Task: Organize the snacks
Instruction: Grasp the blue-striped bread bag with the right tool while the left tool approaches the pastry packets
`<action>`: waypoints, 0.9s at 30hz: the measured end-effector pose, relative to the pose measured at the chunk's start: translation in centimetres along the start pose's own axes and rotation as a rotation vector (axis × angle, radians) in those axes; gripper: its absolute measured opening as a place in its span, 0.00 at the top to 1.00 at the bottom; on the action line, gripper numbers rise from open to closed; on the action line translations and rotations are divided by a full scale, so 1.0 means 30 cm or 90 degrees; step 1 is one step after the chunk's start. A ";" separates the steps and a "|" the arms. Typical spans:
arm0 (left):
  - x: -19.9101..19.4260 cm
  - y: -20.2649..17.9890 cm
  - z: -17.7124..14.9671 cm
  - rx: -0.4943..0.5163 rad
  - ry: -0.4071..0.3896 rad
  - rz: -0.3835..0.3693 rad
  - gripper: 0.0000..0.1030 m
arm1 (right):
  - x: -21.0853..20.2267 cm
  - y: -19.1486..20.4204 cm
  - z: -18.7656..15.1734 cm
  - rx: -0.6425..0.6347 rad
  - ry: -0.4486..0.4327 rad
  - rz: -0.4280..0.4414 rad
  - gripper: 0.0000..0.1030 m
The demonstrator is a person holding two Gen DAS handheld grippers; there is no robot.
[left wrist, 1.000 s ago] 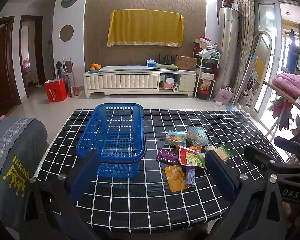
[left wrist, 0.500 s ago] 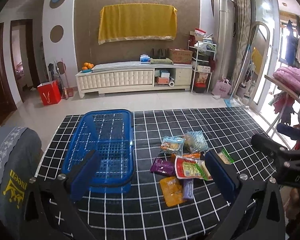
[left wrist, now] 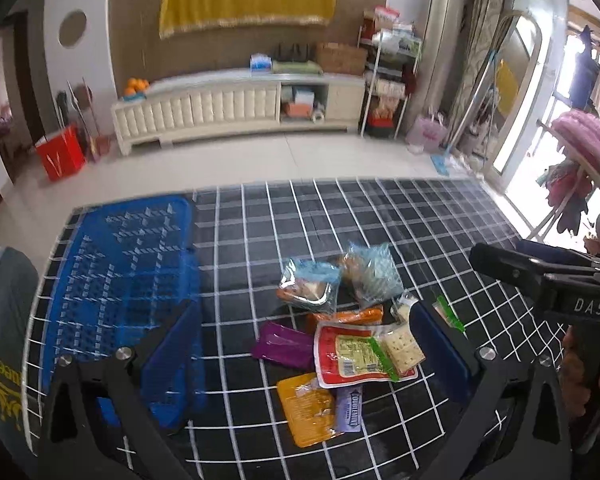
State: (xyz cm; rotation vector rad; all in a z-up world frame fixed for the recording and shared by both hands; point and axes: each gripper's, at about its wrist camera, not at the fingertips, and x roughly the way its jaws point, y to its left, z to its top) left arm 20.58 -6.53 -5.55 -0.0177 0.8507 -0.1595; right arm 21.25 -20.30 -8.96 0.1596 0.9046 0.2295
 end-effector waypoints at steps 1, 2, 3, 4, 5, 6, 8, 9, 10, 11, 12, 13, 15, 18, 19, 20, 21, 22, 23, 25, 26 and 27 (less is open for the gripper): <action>0.029 -0.009 0.006 0.004 0.009 0.004 0.00 | 0.024 -0.008 0.004 0.001 0.008 0.002 0.00; 0.061 -0.019 0.009 0.012 0.019 0.008 0.00 | 0.051 -0.014 0.005 0.000 0.016 -0.001 0.00; 0.078 -0.022 0.012 0.015 0.024 0.010 0.00 | 0.073 -0.019 0.007 0.000 0.025 -0.006 0.00; 0.105 -0.026 0.014 0.016 0.031 0.007 0.00 | 0.092 -0.023 0.009 -0.002 0.032 -0.006 0.00; 0.123 -0.028 0.014 0.017 0.038 0.007 0.00 | 0.128 -0.028 0.012 -0.005 0.044 -0.004 0.00; 0.149 -0.030 0.014 0.017 0.046 0.012 0.00 | 0.153 -0.035 0.022 -0.006 0.053 -0.004 0.00; 0.198 -0.027 0.014 0.021 0.061 0.018 0.00 | 0.211 -0.042 0.029 -0.011 0.073 0.000 0.00; 0.220 -0.024 0.013 0.022 0.069 0.020 0.00 | 0.244 -0.042 0.032 -0.018 0.084 0.000 0.00; 0.240 -0.020 0.014 0.022 0.074 0.018 0.00 | 0.264 -0.041 0.032 -0.023 0.091 -0.004 0.00; 0.252 -0.019 0.016 0.022 0.077 0.018 0.00 | 0.301 -0.036 0.033 -0.035 0.104 -0.009 0.00; 0.271 -0.021 0.017 0.029 0.079 0.021 0.00 | 0.324 -0.034 0.032 -0.041 0.113 -0.008 0.00; 0.280 -0.022 0.016 0.036 0.081 0.025 0.00 | 0.347 -0.032 0.031 -0.046 0.123 -0.010 0.00; 0.300 -0.028 0.017 0.053 0.083 0.029 0.00 | 0.406 -0.028 0.028 -0.060 0.150 -0.007 0.01; 0.333 -0.014 0.021 0.048 0.095 0.024 0.02 | 0.473 -0.033 0.035 -0.069 0.175 -0.003 0.03; 0.345 -0.006 0.022 0.041 0.099 0.019 0.02 | 0.493 -0.038 0.035 -0.064 0.185 0.006 0.03; 0.356 -0.001 0.026 0.036 0.100 0.016 0.02 | 0.516 -0.046 0.036 -0.057 0.198 0.013 0.05; 0.361 0.008 0.028 0.029 0.100 0.013 0.02 | 0.532 -0.049 0.034 -0.059 0.203 0.012 0.07; 0.363 0.012 0.034 0.027 0.101 0.011 0.02 | 0.546 -0.046 0.032 -0.069 0.209 0.009 0.07; 0.366 0.016 0.036 0.026 0.101 0.011 0.02 | 0.566 -0.047 0.034 -0.079 0.214 0.004 0.09; 0.373 0.020 0.039 0.027 0.102 0.007 0.02 | 0.591 -0.052 0.029 -0.082 0.223 0.004 0.13; 0.376 0.018 0.041 0.027 0.103 0.006 0.02 | 0.601 -0.056 0.028 -0.080 0.228 0.004 0.19; 0.377 0.016 0.040 0.028 0.104 0.004 0.02 | 0.615 -0.060 0.026 -0.077 0.230 0.003 0.25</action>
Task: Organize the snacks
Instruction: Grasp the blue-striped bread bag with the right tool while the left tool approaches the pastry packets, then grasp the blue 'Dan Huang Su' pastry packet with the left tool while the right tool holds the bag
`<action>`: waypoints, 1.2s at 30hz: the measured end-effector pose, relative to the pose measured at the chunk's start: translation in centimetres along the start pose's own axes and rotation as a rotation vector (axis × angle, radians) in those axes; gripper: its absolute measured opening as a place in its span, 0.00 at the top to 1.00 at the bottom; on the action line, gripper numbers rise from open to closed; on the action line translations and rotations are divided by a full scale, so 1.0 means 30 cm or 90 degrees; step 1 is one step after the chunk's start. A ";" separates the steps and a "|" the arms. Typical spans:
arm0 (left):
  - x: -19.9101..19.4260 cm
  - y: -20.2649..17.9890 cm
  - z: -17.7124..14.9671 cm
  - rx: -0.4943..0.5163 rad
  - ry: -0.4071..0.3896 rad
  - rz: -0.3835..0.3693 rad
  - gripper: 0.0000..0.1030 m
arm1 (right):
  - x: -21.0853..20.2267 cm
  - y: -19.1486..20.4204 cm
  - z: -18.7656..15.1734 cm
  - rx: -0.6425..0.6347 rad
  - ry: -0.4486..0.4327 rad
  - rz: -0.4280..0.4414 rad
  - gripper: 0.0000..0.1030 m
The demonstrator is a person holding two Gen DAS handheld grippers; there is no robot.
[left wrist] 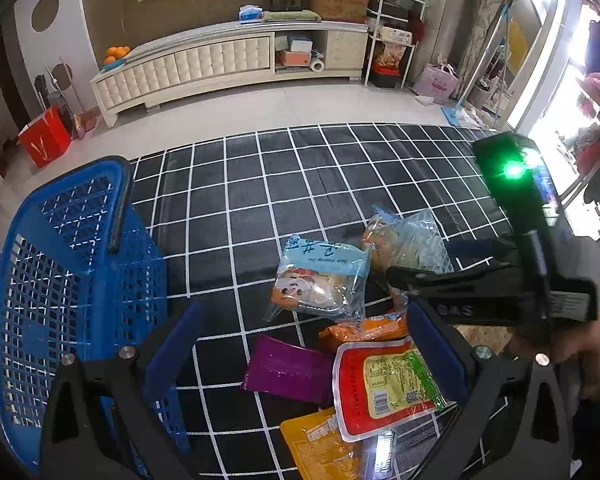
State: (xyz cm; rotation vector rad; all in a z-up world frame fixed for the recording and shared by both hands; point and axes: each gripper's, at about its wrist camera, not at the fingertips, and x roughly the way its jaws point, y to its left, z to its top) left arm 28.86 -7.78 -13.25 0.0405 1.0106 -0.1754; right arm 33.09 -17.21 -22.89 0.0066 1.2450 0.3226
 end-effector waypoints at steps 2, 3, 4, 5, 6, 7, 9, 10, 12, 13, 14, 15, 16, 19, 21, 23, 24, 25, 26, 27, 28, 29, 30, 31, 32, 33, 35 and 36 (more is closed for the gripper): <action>-0.002 -0.005 -0.003 0.002 0.002 -0.003 0.02 | 0.016 -0.010 0.000 0.007 0.003 -0.001 0.29; -0.004 -0.008 -0.003 0.003 0.000 -0.005 0.02 | 0.027 -0.014 0.003 0.009 0.002 0.001 0.32; -0.009 -0.012 -0.004 0.006 -0.002 -0.008 0.02 | 0.030 -0.019 0.000 0.010 -0.001 0.005 0.32; -0.011 -0.017 -0.004 0.008 -0.003 -0.008 0.02 | 0.031 -0.018 -0.001 0.011 -0.006 0.006 0.34; -0.015 -0.020 -0.004 0.009 -0.005 -0.007 0.02 | 0.021 -0.020 -0.006 0.011 -0.013 0.007 0.35; -0.017 -0.021 -0.003 0.009 -0.006 -0.008 0.02 | 0.014 -0.021 -0.012 0.011 -0.019 0.009 0.36; -0.022 -0.025 0.000 0.006 -0.002 -0.008 0.02 | -0.011 -0.021 -0.032 0.014 -0.035 0.016 0.37; -0.026 -0.030 0.001 0.008 0.000 -0.004 0.02 | -0.035 -0.031 -0.043 0.020 -0.043 0.022 0.37; -0.040 -0.048 0.004 0.022 -0.007 0.006 0.02 | -0.075 -0.045 -0.066 0.023 -0.055 0.021 0.37; -0.045 -0.058 0.007 0.032 -0.011 0.011 0.02 | -0.095 -0.052 -0.075 0.022 -0.061 0.022 0.37; -0.051 -0.066 0.010 0.040 -0.013 0.014 0.02 | -0.112 -0.058 -0.081 0.023 -0.065 0.024 0.37; -0.055 -0.074 0.016 0.046 -0.014 0.014 0.02 | -0.129 -0.064 -0.088 0.025 -0.070 0.029 0.37; -0.058 -0.081 0.023 0.049 -0.013 0.010 0.02 | -0.157 -0.077 -0.101 0.028 -0.077 0.039 0.37; -0.050 -0.088 0.055 0.051 0.007 -0.018 0.02 | -0.221 -0.100 -0.127 0.040 -0.094 0.060 0.37; -0.040 -0.085 0.075 0.041 0.019 -0.028 0.02 | -0.247 -0.114 -0.122 0.049 -0.100 0.068 0.37; -0.019 -0.081 0.096 0.026 0.042 -0.046 0.02 | -0.274 -0.139 -0.125 0.060 -0.106 0.076 0.37; -0.004 -0.077 0.105 0.015 0.057 -0.057 0.02 | -0.271 -0.139 -0.125 0.063 -0.108 0.077 0.37; 0.015 -0.073 0.113 0.002 0.072 -0.068 0.02 | -0.276 -0.145 -0.125 0.067 -0.110 0.079 0.37; 0.034 -0.073 0.120 -0.004 0.085 -0.078 0.02 | -0.283 -0.162 -0.128 0.072 -0.112 0.082 0.37; 0.057 -0.076 0.126 -0.006 0.098 -0.086 0.02 | -0.284 -0.170 -0.131 0.074 -0.112 0.084 0.37; 0.074 -0.079 0.128 -0.005 0.107 -0.088 0.02 | -0.287 -0.186 -0.135 0.078 -0.111 0.087 0.37; 0.102 -0.083 0.134 -0.002 0.120 -0.084 0.02 | -0.277 -0.185 -0.133 0.078 -0.111 0.082 0.37; 0.118 -0.088 0.138 0.002 0.126 -0.075 0.02 | -0.267 -0.168 -0.130 0.076 -0.112 0.072 0.37; 0.140 -0.093 0.143 0.010 0.133 -0.066 0.02 | -0.261 -0.166 -0.131 0.074 -0.113 0.064 0.37; 0.168 -0.097 0.145 0.017 0.142 -0.064 0.02 | -0.254 -0.170 -0.132 0.077 -0.112 0.067 0.37; 0.187 -0.096 0.146 0.018 0.150 -0.062 0.02 | -0.243 -0.162 -0.132 0.080 -0.110 0.073 0.37; 0.231 -0.093 0.155 0.020 0.169 -0.050 0.02 | -0.229 -0.167 -0.131 0.084 -0.106 0.086 0.37; 0.256 -0.092 0.154 0.022 0.181 -0.042 0.02 | -0.224 -0.166 -0.130 0.081 -0.105 0.085 0.37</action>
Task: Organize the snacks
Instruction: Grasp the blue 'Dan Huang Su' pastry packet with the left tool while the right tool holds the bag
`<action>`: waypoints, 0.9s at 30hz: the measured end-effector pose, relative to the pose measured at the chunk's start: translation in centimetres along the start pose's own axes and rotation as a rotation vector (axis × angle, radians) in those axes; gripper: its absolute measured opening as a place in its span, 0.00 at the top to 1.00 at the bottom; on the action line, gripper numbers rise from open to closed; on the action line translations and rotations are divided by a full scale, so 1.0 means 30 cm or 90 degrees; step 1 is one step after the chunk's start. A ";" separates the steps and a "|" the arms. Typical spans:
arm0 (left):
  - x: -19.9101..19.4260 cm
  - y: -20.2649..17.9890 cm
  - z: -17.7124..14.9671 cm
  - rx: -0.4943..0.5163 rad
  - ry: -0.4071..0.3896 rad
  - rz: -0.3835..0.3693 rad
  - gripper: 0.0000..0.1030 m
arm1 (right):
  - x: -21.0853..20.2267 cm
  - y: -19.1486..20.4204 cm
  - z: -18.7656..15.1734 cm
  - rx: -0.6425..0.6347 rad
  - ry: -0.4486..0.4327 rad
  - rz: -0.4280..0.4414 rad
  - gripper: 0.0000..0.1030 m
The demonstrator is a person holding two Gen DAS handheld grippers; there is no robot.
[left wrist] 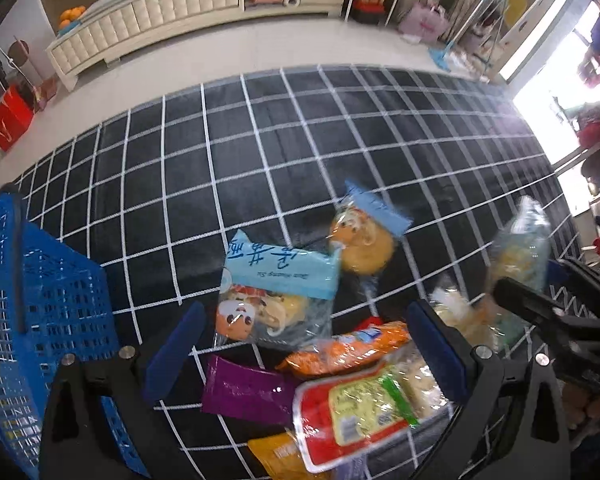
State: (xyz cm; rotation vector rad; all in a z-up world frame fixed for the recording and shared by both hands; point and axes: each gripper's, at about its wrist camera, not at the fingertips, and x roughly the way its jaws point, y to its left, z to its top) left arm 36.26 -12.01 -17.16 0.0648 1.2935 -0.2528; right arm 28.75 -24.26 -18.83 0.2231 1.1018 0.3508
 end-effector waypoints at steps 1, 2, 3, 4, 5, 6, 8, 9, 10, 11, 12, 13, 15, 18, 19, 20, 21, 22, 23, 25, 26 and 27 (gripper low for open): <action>0.024 0.004 0.007 -0.001 0.013 0.014 0.02 | 0.008 0.003 0.002 -0.005 0.000 -0.001 0.37; 0.046 0.007 0.011 0.001 0.024 0.029 0.02 | 0.013 0.002 0.005 -0.008 0.001 -0.001 0.37; 0.068 0.008 0.014 0.005 0.032 0.042 0.02 | 0.020 0.004 0.007 -0.009 0.003 0.000 0.37; 0.082 0.008 0.013 0.009 0.034 0.042 0.02 | 0.032 0.004 0.011 -0.009 0.006 0.005 0.37; 0.097 0.008 0.014 0.014 0.041 0.037 0.02 | 0.039 0.004 0.010 -0.008 0.009 0.008 0.37; 0.117 0.007 0.014 0.020 0.052 0.030 0.02 | 0.043 0.001 0.006 -0.010 0.011 0.009 0.37; 0.138 0.011 0.017 0.019 0.054 0.034 0.02 | 0.062 0.000 0.006 -0.010 0.019 0.015 0.37; 0.148 0.015 0.020 0.017 0.054 0.032 0.02 | 0.072 0.001 0.007 -0.010 0.023 0.018 0.37; 0.158 0.020 0.021 0.012 0.057 0.027 0.02 | 0.080 0.002 0.010 -0.008 0.026 0.022 0.37; 0.177 0.031 0.024 0.003 0.067 0.012 0.02 | 0.090 0.000 0.011 -0.005 0.030 0.026 0.37; 0.191 0.042 0.027 -0.007 0.074 0.006 0.02 | 0.099 -0.001 0.012 -0.003 0.033 0.027 0.37; 0.206 0.055 0.031 -0.018 0.076 0.009 0.02 | 0.104 -0.002 0.011 -0.002 0.034 0.028 0.37; 0.224 0.070 0.033 -0.026 0.072 0.012 0.02 | 0.113 -0.005 0.012 0.001 0.037 0.032 0.37; 0.250 0.082 0.027 -0.028 0.075 -0.006 0.02 | 0.120 -0.011 0.018 -0.001 0.041 0.031 0.37; 0.258 0.081 0.022 -0.026 0.076 -0.007 0.03 | 0.122 -0.014 0.017 0.000 0.042 0.030 0.37; 0.263 0.081 0.016 -0.023 0.076 -0.008 0.05 | 0.124 -0.017 0.017 0.000 0.043 0.029 0.37; 0.271 0.079 0.009 -0.022 0.076 -0.012 0.12 | 0.126 -0.020 0.018 0.002 0.044 0.029 0.37; 0.283 0.077 -0.003 -0.024 0.084 -0.019 0.17 | 0.128 -0.023 0.018 0.005 0.046 0.029 0.37; 0.284 0.071 -0.012 -0.019 0.077 -0.012 0.20 | 0.128 -0.023 0.016 0.008 0.046 0.029 0.37; 0.277 0.056 -0.018 -0.015 0.074 0.000 0.30 | 0.123 -0.017 0.014 0.012 0.039 0.018 0.37; 0.276 0.054 -0.025 -0.022 0.073 -0.003 0.32 | 0.115 -0.012 0.009 0.014 0.033 0.013 0.37; 0.270 0.058 -0.034 -0.033 0.067 -0.002 0.36 | 0.118 -0.001 0.008 0.015 0.033 0.014 0.37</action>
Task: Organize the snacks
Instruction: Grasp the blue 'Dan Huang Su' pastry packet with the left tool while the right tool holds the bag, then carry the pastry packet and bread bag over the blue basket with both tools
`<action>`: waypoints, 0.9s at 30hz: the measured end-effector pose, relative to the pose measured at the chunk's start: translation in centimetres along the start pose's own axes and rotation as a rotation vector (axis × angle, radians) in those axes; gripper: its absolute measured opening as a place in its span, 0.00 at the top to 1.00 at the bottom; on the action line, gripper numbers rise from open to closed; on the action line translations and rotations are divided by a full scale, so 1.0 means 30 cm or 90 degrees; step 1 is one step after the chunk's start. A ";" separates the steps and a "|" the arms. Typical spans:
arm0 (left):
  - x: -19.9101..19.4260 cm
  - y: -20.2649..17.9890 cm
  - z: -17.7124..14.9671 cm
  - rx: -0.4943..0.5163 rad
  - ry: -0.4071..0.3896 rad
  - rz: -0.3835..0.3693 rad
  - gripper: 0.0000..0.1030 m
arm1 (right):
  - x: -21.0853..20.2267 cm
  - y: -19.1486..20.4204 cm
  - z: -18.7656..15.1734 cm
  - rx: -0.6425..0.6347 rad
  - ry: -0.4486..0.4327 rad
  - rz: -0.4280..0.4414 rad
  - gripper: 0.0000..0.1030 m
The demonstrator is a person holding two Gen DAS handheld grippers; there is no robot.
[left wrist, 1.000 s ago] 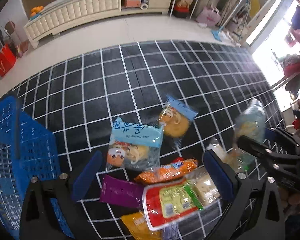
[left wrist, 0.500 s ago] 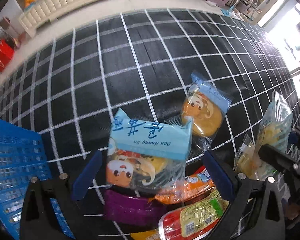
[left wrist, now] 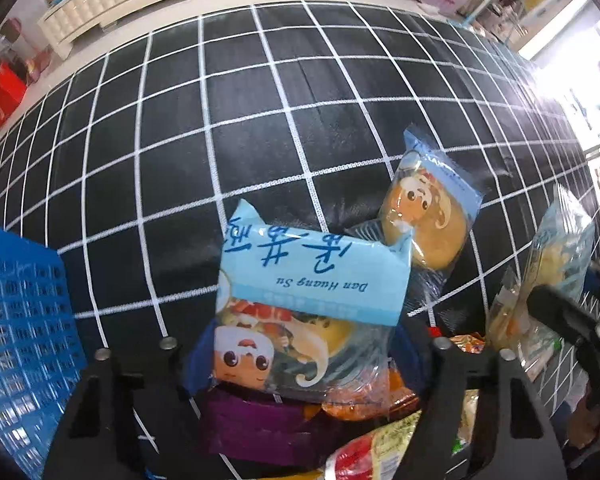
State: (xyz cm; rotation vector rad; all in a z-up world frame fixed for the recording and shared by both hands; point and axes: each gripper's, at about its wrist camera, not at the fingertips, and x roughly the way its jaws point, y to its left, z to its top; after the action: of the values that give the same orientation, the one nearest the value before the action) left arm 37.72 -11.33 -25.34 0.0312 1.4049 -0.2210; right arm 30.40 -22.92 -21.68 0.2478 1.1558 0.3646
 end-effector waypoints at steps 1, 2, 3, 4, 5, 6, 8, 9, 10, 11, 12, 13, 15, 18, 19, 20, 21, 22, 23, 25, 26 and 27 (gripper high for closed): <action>-0.004 0.001 -0.008 -0.006 -0.004 0.001 0.36 | -0.003 0.003 -0.006 0.003 0.001 0.004 0.37; -0.018 0.005 -0.017 -0.012 -0.012 0.005 0.36 | -0.010 0.008 -0.011 0.004 0.003 0.007 0.37; -0.037 0.006 -0.030 -0.014 -0.024 0.012 0.36 | -0.013 0.012 -0.016 0.003 0.002 0.005 0.37; -0.062 -0.003 -0.045 -0.015 -0.035 0.014 0.36 | -0.021 0.014 -0.018 0.002 0.000 0.002 0.37; -0.076 -0.009 -0.055 -0.018 -0.043 0.011 0.36 | -0.031 0.016 -0.021 0.003 -0.002 0.001 0.37; -0.103 -0.014 -0.062 -0.024 -0.052 0.004 0.36 | -0.038 0.016 -0.023 0.006 -0.003 0.001 0.37; -0.160 -0.007 -0.091 -0.032 -0.068 -0.010 0.36 | -0.063 0.024 -0.026 0.009 -0.006 -0.002 0.37; -0.187 0.002 -0.104 -0.034 -0.078 -0.015 0.36 | -0.078 0.032 -0.026 0.008 -0.009 -0.003 0.37; -0.219 0.001 -0.118 -0.030 -0.088 -0.016 0.36 | -0.102 0.042 -0.026 0.008 -0.016 -0.004 0.37; -0.237 -0.002 -0.119 -0.027 -0.095 -0.015 0.36 | -0.117 0.053 -0.027 0.004 -0.021 -0.005 0.37; -0.261 -0.008 -0.134 -0.023 -0.104 -0.015 0.36 | -0.141 0.071 -0.028 -0.001 -0.028 -0.006 0.37; -0.286 -0.012 -0.152 -0.021 -0.111 -0.019 0.36 | -0.160 0.091 -0.031 -0.007 -0.032 -0.008 0.37; -0.350 -0.008 -0.178 -0.019 -0.125 -0.032 0.36 | -0.195 0.129 -0.034 -0.020 -0.041 -0.008 0.37; -0.442 -0.005 -0.198 -0.027 -0.149 -0.044 0.36 | -0.252 0.188 -0.044 -0.037 -0.055 -0.011 0.37; -0.477 -0.002 -0.220 -0.028 -0.160 -0.047 0.36 | -0.273 0.210 -0.049 -0.042 -0.061 -0.013 0.37; -0.505 -0.004 -0.240 -0.025 -0.170 -0.049 0.36 | -0.289 0.224 -0.059 -0.046 -0.067 -0.013 0.37; -0.526 -0.011 -0.252 -0.022 -0.178 -0.048 0.36 | -0.308 0.243 -0.069 -0.051 -0.074 -0.012 0.37; -0.562 -0.019 -0.266 -0.018 -0.186 -0.046 0.36 | -0.332 0.268 -0.077 -0.057 -0.081 -0.009 0.37; -0.590 -0.011 -0.284 -0.017 -0.193 -0.042 0.36 | -0.345 0.287 -0.079 -0.061 -0.085 -0.009 0.37; -0.651 0.014 -0.322 -0.018 -0.206 -0.039 0.36 | -0.377 0.335 -0.090 -0.070 -0.096 -0.003 0.37; -0.675 0.027 -0.340 -0.020 -0.212 -0.037 0.36 | -0.386 0.355 -0.095 -0.073 -0.100 0.000 0.37; -0.701 0.041 -0.357 -0.021 -0.219 -0.034 0.36 | -0.398 0.380 -0.102 -0.078 -0.104 0.005 0.37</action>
State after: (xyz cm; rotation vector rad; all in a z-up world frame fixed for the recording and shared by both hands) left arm 24.39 -5.65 -6.67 -0.0684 1.0670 -0.2356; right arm 21.60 -17.31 -8.52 0.1717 0.9686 0.4138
